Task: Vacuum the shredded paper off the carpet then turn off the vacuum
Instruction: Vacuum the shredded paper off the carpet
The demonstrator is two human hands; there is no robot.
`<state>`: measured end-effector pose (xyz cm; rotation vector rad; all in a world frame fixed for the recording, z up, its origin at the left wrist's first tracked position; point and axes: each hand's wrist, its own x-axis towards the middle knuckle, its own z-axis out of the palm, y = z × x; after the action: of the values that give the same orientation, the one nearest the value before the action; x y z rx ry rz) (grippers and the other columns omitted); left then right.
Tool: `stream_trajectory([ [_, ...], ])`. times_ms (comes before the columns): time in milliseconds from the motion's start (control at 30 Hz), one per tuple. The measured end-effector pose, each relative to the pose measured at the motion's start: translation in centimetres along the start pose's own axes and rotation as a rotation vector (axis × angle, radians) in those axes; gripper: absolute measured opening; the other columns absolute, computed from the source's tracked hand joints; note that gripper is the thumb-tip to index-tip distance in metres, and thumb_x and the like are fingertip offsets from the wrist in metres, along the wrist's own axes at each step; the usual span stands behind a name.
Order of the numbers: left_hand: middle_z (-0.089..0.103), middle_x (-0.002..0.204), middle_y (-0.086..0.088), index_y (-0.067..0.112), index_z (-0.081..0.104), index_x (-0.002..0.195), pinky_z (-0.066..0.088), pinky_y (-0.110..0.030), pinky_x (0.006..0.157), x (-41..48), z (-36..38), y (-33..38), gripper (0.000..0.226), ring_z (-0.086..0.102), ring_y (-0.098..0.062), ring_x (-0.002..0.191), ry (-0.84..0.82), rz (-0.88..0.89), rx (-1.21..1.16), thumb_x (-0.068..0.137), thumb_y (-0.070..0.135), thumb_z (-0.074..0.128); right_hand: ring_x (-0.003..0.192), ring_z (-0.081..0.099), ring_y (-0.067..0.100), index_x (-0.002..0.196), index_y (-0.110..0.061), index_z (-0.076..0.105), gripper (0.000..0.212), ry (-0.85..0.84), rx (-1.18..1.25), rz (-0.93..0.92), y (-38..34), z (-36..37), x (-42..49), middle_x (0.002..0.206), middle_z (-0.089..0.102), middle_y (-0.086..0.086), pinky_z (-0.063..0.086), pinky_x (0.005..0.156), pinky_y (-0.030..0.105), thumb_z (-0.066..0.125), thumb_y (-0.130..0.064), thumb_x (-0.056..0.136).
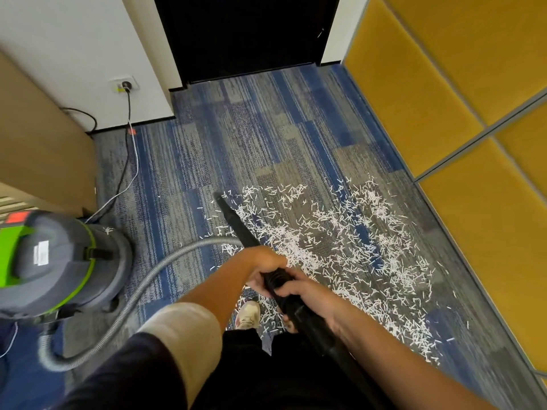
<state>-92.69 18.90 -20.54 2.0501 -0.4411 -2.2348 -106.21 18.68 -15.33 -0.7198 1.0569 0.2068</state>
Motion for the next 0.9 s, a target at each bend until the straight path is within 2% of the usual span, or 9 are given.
stream_trajectory([
  [133, 0.062, 0.103, -0.017, 0.003, 0.048, 0.124, 0.053, -0.022, 0.046, -0.7, -0.4, -0.7, 0.034, 0.067, -0.022, 0.07, 0.008, 0.027, -0.008, 0.098, 0.026, 0.045, 0.05, 0.048, 0.022, 0.096, -0.022, 0.047, 0.024, 0.001, -0.002, 0.015, 0.0, 0.7, -0.2, 0.076, 0.046, 0.016, 0.045, 0.036, 0.024, 0.048, 0.0, 0.09],
  [233, 0.062, 0.109, -0.018, 0.002, 0.05, 0.122, 0.057, -0.026, 0.053, -1.0, -0.7, -1.4, 0.032, 0.068, -0.025, 0.08, 0.022, 0.084, -0.037, 0.097, 0.023, 0.049, 0.052, 0.052, 0.025, 0.099, -0.021, 0.047, 0.016, 0.018, -0.006, 0.033, -0.1, 1.4, -0.1, 0.082, 0.048, 0.017, 0.046, 0.034, 0.024, 0.051, -0.007, 0.092],
  [300, 0.062, 0.112, -0.018, 0.002, 0.05, 0.122, 0.059, -0.028, 0.06, -1.1, -0.7, -1.6, 0.032, 0.067, -0.027, 0.088, 0.016, 0.088, -0.053, 0.096, 0.022, 0.05, 0.054, 0.053, 0.025, 0.1, -0.022, 0.046, 0.019, 0.01, -0.001, 0.033, -0.1, 1.5, 0.0, 0.084, 0.048, 0.018, 0.046, 0.034, 0.023, 0.052, -0.006, 0.092],
  [467, 0.061, 0.09, -0.015, 0.004, 0.053, 0.102, 0.056, -0.021, 0.05, -2.4, -0.7, -2.2, 0.021, 0.066, -0.02, 0.068, -0.097, 0.018, -0.019, 0.097, 0.024, 0.051, 0.045, 0.051, 0.019, 0.103, -0.02, 0.044, 0.023, -0.075, 0.001, 0.089, 0.2, 1.5, -0.8, 0.072, 0.049, 0.016, 0.044, 0.035, 0.021, 0.044, 0.0, 0.093],
  [567, 0.061, 0.087, -0.014, 0.003, 0.053, 0.104, 0.053, -0.02, 0.045, -2.7, -0.9, -2.5, 0.024, 0.067, -0.018, 0.059, -0.096, 0.005, -0.015, 0.096, 0.026, 0.052, 0.04, 0.052, 0.018, 0.11, -0.023, 0.044, 0.027, -0.071, 0.031, 0.124, 0.5, 1.5, -0.8, 0.072, 0.049, 0.016, 0.044, 0.036, 0.02, 0.045, -0.002, 0.093],
  [700, 0.061, 0.083, -0.011, 0.003, 0.051, 0.11, 0.054, -0.018, 0.047, -2.9, -1.2, -2.6, 0.026, 0.064, -0.013, 0.052, -0.083, -0.001, 0.051, 0.097, 0.024, 0.048, 0.038, 0.05, 0.017, 0.109, -0.023, 0.044, 0.024, -0.078, 0.015, 0.157, 0.9, 1.4, -0.4, 0.07, 0.048, 0.015, 0.044, 0.036, 0.019, 0.043, -0.006, 0.094],
  [833, 0.059, 0.079, -0.01, 0.003, 0.051, 0.101, 0.052, -0.016, 0.044, -3.0, -0.8, -2.3, 0.023, 0.061, -0.011, 0.045, -0.083, -0.004, 0.097, 0.097, 0.025, 0.046, 0.041, 0.049, 0.017, 0.113, -0.022, 0.044, 0.024, -0.074, 0.015, 0.157, 1.0, 1.1, -0.3, 0.069, 0.049, 0.015, 0.044, 0.036, 0.019, 0.043, -0.007, 0.094],
  [900, 0.059, 0.08, -0.01, 0.003, 0.052, 0.099, 0.052, -0.016, 0.044, -2.7, -0.5, -2.0, 0.024, 0.061, -0.012, 0.049, -0.072, 0.012, 0.087, 0.097, 0.027, 0.046, 0.041, 0.049, 0.018, 0.113, -0.021, 0.045, 0.024, -0.061, 0.026, 0.136, 0.8, 0.7, -0.3, 0.069, 0.049, 0.015, 0.044, 0.035, 0.02, 0.043, -0.006, 0.094],
])
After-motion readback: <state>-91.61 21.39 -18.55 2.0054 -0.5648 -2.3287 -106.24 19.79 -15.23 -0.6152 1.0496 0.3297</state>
